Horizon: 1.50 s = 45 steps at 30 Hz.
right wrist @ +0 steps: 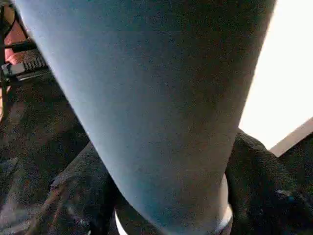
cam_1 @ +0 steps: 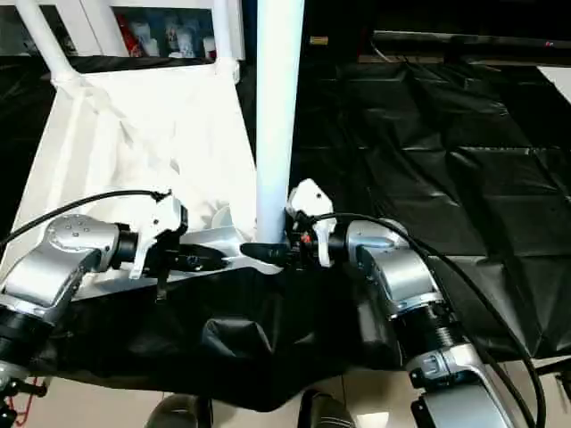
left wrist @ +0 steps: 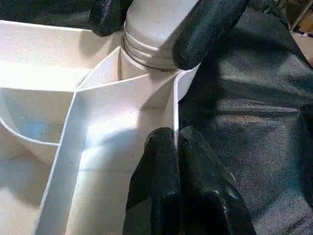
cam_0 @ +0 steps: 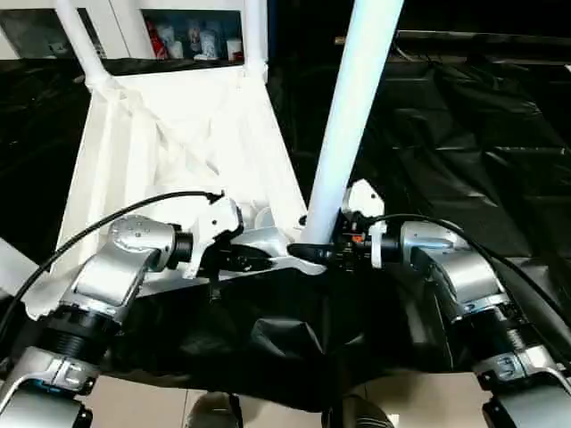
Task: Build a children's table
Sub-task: Rotate leg to tighten
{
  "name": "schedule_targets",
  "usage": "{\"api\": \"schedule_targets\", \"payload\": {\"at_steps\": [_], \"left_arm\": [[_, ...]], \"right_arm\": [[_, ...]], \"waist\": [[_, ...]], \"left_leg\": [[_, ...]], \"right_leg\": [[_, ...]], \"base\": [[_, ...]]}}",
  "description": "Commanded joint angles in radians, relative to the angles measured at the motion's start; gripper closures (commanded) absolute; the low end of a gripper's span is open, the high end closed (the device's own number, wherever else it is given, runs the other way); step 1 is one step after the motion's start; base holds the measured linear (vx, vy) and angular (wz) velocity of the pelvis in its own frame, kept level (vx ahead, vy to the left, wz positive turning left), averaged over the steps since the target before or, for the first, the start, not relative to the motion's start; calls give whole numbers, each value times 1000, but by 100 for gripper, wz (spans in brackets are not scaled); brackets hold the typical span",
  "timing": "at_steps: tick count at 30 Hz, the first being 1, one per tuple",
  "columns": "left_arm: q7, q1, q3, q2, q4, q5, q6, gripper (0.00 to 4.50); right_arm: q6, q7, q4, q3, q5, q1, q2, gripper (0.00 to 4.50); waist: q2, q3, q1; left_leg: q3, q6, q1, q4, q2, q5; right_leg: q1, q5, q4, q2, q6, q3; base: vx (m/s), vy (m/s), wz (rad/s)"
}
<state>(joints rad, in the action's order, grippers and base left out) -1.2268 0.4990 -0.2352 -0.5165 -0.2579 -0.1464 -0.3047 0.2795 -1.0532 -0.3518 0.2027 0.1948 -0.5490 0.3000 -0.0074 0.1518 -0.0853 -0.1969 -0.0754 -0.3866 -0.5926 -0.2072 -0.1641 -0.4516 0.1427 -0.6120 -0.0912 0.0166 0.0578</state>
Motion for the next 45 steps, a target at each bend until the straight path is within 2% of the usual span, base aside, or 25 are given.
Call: {"api": "schedule_targets", "payload": {"at_steps": [1,2,3,5,6,7,9,11,15,16,17,21,22,24,26,28,33,36,40,43,45], "left_arm": [[105,24,45,56,2,-14,-28,450],[105,24,45,56,2,-14,-28,450],[105,24,45,56,2,-14,-28,450],[216,55,75,108,-26,-3,-64,450],[291,77,89,147,-39,7,-87,450],[291,77,89,147,-39,7,-87,450],[385,103,101,203,-58,19,-94,450],[445,120,98,238,-79,37,-88,450],[444,117,57,269,-76,62,-70,450],[442,115,53,272,-73,64,-69,450],[438,112,49,271,-69,65,-70,450],[419,102,45,259,-53,63,-66,450],[398,96,44,247,-45,59,-62,450],[360,86,41,227,-32,49,-55,450],[279,63,33,192,-2,30,-44,450],[242,52,27,177,10,19,-39,450],[110,14,0,110,58,-8,-12,450],[71,2,3,82,65,-14,-5,450],[-4,-16,5,36,87,-34,2,450],[-37,-20,14,14,90,-45,2,450],[-49,-20,16,5,85,-49,8,450]], "right_arm": [[6,160,-16,-32,-24,4,-62,188],[6,160,-16,-32,-24,4,-62,188],[6,160,-16,-32,-24,4,-62,189],[22,338,-55,-74,-45,-1,-138,189],[37,462,-80,-109,-48,-2,-200,189],[37,462,-80,-109,-48,-2,-200,189],[31,581,-104,-128,-59,-4,-263,189],[22,646,-117,-114,-84,-7,-301,190],[-33,648,-129,-53,-133,-9,-338,190],[-47,629,-126,-47,-134,-6,-343,156],[-51,620,-123,-53,-125,-6,-345,121],[-39,570,-110,-70,-95,-15,-318,95],[-41,528,-103,-61,-94,-19,-288,82],[-44,447,-91,-50,-89,-24,-237,73],[-28,275,-57,-46,-51,-26,-155,73],[-19,208,-41,-39,-38,-25,-122,73],[18,18,12,0,-10,-12,-18,73],[19,-46,14,15,-1,-16,16,73],[20,-119,24,29,-1,-15,59,73],[27,-155,25,34,5,-19,78,100],[26,-163,19,35,3,-25,81,100]], "waist": [[-11,-89,9],[-9,-88,12],[-11,-86,12],[-13,-85,17],[-11,-81,24],[-11,-82,26],[-12,-82,31],[-10,-87,31],[-11,-89,30],[-9,-89,31],[-13,-89,31],[-13,-84,32],[-17,-84,33],[-16,-85,31],[-19,-87,29],[-20,-87,29],[-18,-86,26],[-20,-83,25],[-20,-82,23],[-24,-83,23],[-26,-85,23]], "left_leg": [[5,58,16,68,-15,-168],[4,53,14,68,-16,-171],[7,37,16,71,-14,-189],[9,23,15,72,-11,-204],[9,15,14,74,-11,-203],[9,11,14,74,-9,-207],[10,7,15,75,-9,-205],[10,12,14,73,-6,-187],[7,34,13,72,-6,-166],[6,43,12,72,-6,-163],[6,46,12,72,-6,-163],[8,44,13,76,-8,-201],[8,44,13,76,-8,-200],[9,47,13,75,-9,-195],[8,74,11,71,-10,-171],[5,92,10,69,-10,-153],[6,103,12,69,-14,-146],[5,89,16,70,-17,-172],[7,80,16,72,-18,-182],[6,78,16,72,-18,-172],[5,77,16,71,-17,-165]], "right_leg": [[65,254,63,-41,223,-46],[63,262,64,-42,222,-47],[64,308,70,-43,208,-45],[65,354,74,-42,183,-44],[60,357,75,-42,180,-46],[59,362,77,-42,179,-46],[61,355,78,-41,170,-44],[63,321,74,-38,170,-44],[64,257,70,-37,179,-44],[66,238,69,-36,185,-44],[67,237,69,-36,186,-44],[65,310,76,-39,170,-44],[64,312,77,-38,168,-44],[67,301,74,-38,168,-43],[71,254,69,-40,182,-44],[69,224,66,-38,199,-45],[69,227,65,-39,220,-43],[62,270,69,-41,220,-45],[63,291,68,-43,214,-45],[64,266,65,-41,221,-45],[65,254,64,-42,226,-45]], "base": [[0,0,0],[0,0,0],[0,0,0],[0,0,0],[0,0,0],[0,0,0],[0,0,0],[0,0,0],[0,0,0],[0,0,0],[0,0,0],[0,0,0],[0,0,0],[0,0,0],[0,0,0],[0,0,0],[0,0,0],[0,0,0],[0,0,0],[0,0,0],[0,0,0]]}}
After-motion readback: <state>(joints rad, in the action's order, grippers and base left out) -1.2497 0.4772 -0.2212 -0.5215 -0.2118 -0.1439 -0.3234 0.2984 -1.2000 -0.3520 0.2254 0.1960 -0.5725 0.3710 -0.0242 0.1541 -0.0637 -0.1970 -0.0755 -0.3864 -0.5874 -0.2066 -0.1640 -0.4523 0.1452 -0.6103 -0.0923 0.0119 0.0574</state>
